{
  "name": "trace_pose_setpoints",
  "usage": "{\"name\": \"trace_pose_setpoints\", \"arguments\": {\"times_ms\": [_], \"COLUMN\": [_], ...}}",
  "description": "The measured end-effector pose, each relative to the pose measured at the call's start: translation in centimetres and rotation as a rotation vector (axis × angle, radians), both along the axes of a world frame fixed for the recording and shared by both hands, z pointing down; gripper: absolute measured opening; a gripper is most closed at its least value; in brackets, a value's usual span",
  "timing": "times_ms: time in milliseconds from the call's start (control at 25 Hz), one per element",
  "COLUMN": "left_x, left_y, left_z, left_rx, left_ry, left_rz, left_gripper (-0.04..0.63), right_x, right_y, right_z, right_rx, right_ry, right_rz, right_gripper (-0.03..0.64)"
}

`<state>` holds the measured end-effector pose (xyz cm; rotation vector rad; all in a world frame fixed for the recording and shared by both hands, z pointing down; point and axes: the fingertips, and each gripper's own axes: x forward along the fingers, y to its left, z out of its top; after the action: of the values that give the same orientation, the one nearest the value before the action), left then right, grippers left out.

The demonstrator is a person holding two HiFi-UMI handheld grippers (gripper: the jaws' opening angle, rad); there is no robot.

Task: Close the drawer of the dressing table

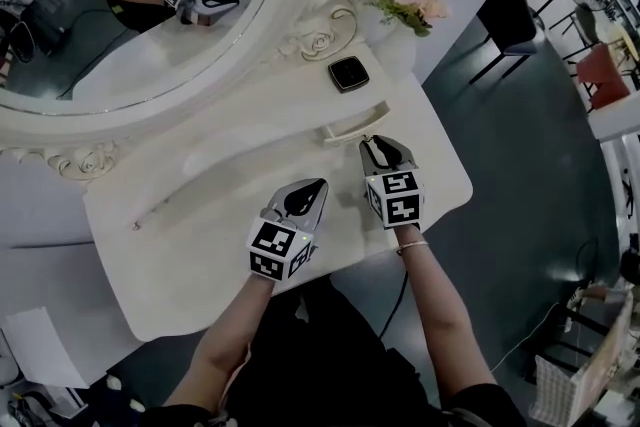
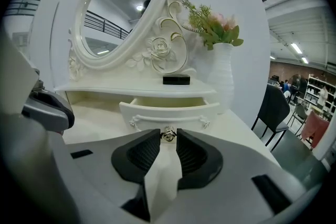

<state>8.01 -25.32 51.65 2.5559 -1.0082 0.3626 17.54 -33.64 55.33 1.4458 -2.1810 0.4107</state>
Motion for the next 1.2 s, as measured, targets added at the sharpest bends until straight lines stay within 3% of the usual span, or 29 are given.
{"name": "trace_pose_setpoints", "arguments": {"times_ms": [1200], "left_x": [-1.2], "left_y": [-1.0], "left_z": [0.0], "left_rx": [0.003], "left_ry": [0.004], "left_rz": [-0.055], "left_gripper": [0.005], "right_x": [-1.2], "right_y": [-2.7], "right_z": [0.4], "right_rx": [-0.014], "right_ry": [0.001], "right_rz": [-0.032], "right_gripper": [0.095]}}
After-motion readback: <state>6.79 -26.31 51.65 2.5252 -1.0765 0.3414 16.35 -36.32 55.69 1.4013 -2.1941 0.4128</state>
